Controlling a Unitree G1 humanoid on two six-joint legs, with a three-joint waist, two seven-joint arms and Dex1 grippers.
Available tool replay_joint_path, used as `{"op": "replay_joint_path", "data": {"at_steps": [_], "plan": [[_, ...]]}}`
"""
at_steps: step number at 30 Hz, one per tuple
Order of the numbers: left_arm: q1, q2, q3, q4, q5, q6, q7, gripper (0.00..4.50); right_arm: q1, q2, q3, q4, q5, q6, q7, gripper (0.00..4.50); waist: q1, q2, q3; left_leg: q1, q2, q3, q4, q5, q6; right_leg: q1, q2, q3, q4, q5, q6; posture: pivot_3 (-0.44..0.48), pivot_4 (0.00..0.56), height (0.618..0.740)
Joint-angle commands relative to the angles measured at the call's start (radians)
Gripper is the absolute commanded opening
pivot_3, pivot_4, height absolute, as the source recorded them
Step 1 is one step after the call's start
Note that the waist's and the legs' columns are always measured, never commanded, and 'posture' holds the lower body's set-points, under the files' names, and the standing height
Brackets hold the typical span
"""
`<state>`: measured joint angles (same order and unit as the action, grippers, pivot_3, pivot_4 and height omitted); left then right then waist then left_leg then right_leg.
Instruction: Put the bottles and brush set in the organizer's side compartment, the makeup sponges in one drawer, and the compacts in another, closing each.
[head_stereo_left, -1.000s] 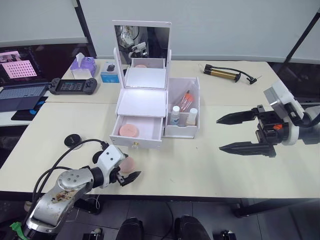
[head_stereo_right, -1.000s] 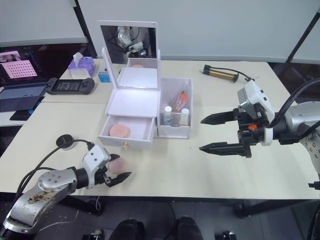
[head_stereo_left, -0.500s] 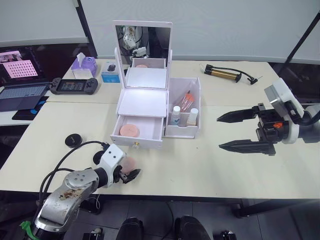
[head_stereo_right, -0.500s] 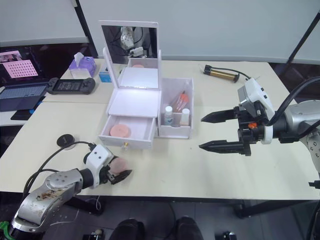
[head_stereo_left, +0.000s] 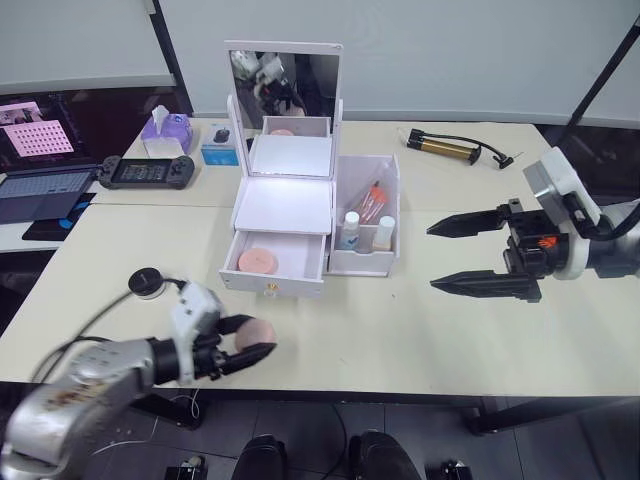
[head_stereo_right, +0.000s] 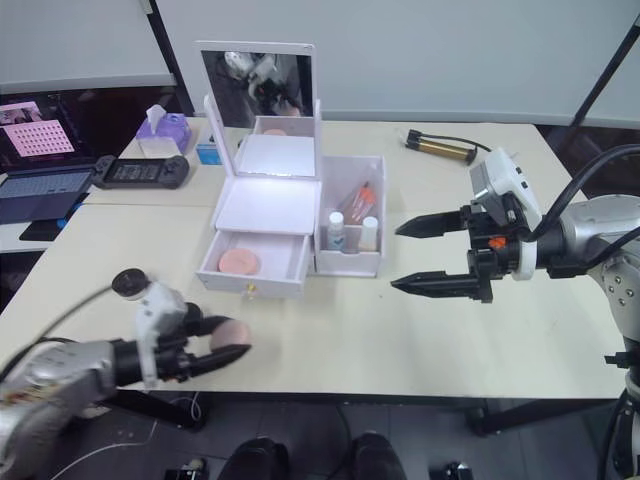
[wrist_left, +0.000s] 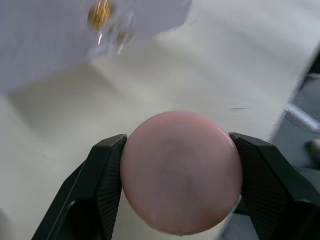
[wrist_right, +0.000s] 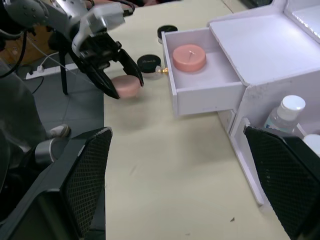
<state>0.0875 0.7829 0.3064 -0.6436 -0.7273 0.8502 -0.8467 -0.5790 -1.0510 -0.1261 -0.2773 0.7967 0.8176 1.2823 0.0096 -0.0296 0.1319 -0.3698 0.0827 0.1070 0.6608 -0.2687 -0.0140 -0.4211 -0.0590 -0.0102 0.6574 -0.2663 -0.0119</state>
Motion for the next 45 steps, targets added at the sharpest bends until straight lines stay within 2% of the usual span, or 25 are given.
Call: {"op": "replay_joint_path", "data": {"at_steps": [1,3,5,12,15,19,23,31,33,36,41,45], "plan": [[-0.071,0.109,0.176,0.038,-0.153,0.001,-0.136,2.96,-0.020,0.013,-0.012,0.001,-0.009,-0.027,-0.016,4.50,0.002,0.000,0.000,0.000,0.000,0.000,0.000,0.000,0.000,0.000,0.000,0.000,0.000,0.000,0.000,0.000,0.150,0.689],[-0.176,0.169,0.214,0.121,-0.235,0.034,-0.163,2.96,-0.019,0.025,-0.019,-0.003,0.006,-0.015,-0.027,4.50,0.006,0.000,0.000,0.000,-0.001,0.000,0.000,0.000,0.000,0.000,-0.001,-0.001,0.000,-0.001,0.001,0.000,0.150,0.689],[-0.320,0.187,0.176,0.220,-0.257,0.030,-0.155,2.96,-0.014,0.033,-0.027,-0.014,0.018,-0.006,-0.038,4.50,0.010,0.000,0.000,-0.001,-0.001,0.000,0.001,0.000,0.000,0.001,-0.001,-0.002,0.000,-0.001,0.001,0.000,0.150,0.689],[-0.639,0.168,-0.132,0.427,-0.069,-0.037,-0.196,2.96,0.026,0.038,-0.069,-0.070,0.035,-0.003,-0.100,4.50,0.003,0.000,0.000,-0.002,-0.002,0.000,0.001,0.000,0.000,0.001,0.000,-0.001,-0.001,0.000,0.001,0.000,0.150,0.689],[-0.760,0.117,-0.286,0.517,0.066,-0.123,-0.229,2.96,0.064,0.028,-0.113,-0.105,0.053,0.009,-0.130,4.50,0.003,0.000,0.000,-0.002,-0.002,0.000,0.001,0.000,0.000,0.001,0.000,-0.001,-0.001,0.000,0.001,0.000,0.150,0.689],[-0.843,0.059,-0.449,0.608,0.255,-0.292,-0.283,2.96,0.106,0.029,-0.152,-0.146,0.058,0.005,-0.184,4.50,0.003,0.000,0.000,-0.002,-0.003,0.000,0.001,0.000,0.000,0.001,0.000,0.000,-0.001,0.000,0.002,0.000,0.150,0.689],[-0.879,0.008,-0.532,0.669,0.352,-0.385,-0.339,2.96,0.154,0.023,-0.197,-0.187,0.080,0.018,-0.227,4.50,0.000,-0.001,0.000,-0.002,-0.003,0.000,0.001,0.000,0.000,0.000,0.000,0.001,0.000,0.000,0.002,0.000,0.150,0.689],[-0.901,-0.077,-0.552,0.762,0.430,-0.446,-0.361,2.96,0.216,-0.002,-0.261,-0.232,0.117,0.041,-0.274,4.50,0.002,-0.001,0.000,-0.002,-0.003,0.000,0.001,0.001,0.000,0.001,0.000,0.000,0.000,0.000,0.002,0.000,0.150,0.689],[-0.905,-0.091,-0.543,0.766,0.421,-0.428,-0.374,3.69,0.216,-0.004,-0.265,-0.233,0.115,0.038,-0.287,4.50,0.002,-0.001,0.000,-0.002,-0.003,0.000,0.001,0.001,0.000,0.000,0.000,0.000,0.000,0.000,0.003,0.000,0.150,0.689],[-0.907,-0.082,-0.533,0.757,0.411,-0.410,-0.413,4.47,0.220,-0.005,-0.260,-0.238,0.110,0.030,-0.293,4.50,0.001,-0.001,0.000,-0.003,-0.003,0.000,0.001,0.001,0.000,0.001,0.000,0.000,0.000,0.000,0.003,0.000,0.150,0.689],[-0.922,-0.038,-0.484,0.735,0.390,-0.366,-0.441,4.47,0.197,-0.005,-0.225,-0.216,0.107,0.026,-0.283,4.50,0.001,-0.001,0.000,-0.002,-0.003,0.000,0.001,0.001,0.000,0.001,0.000,0.000,0.000,-0.001,0.004,0.000,0.150,0.689],[-0.920,0.019,-0.384,0.712,0.350,-0.308,-0.417,4.47,0.159,-0.006,-0.181,-0.172,0.085,0.006,-0.251,4.50,-0.004,-0.001,0.000,-0.002,-0.002,-0.001,0.001,0.001,0.000,0.000,0.000,0.000,0.000,-0.001,0.004,0.000,0.150,0.689]]}}
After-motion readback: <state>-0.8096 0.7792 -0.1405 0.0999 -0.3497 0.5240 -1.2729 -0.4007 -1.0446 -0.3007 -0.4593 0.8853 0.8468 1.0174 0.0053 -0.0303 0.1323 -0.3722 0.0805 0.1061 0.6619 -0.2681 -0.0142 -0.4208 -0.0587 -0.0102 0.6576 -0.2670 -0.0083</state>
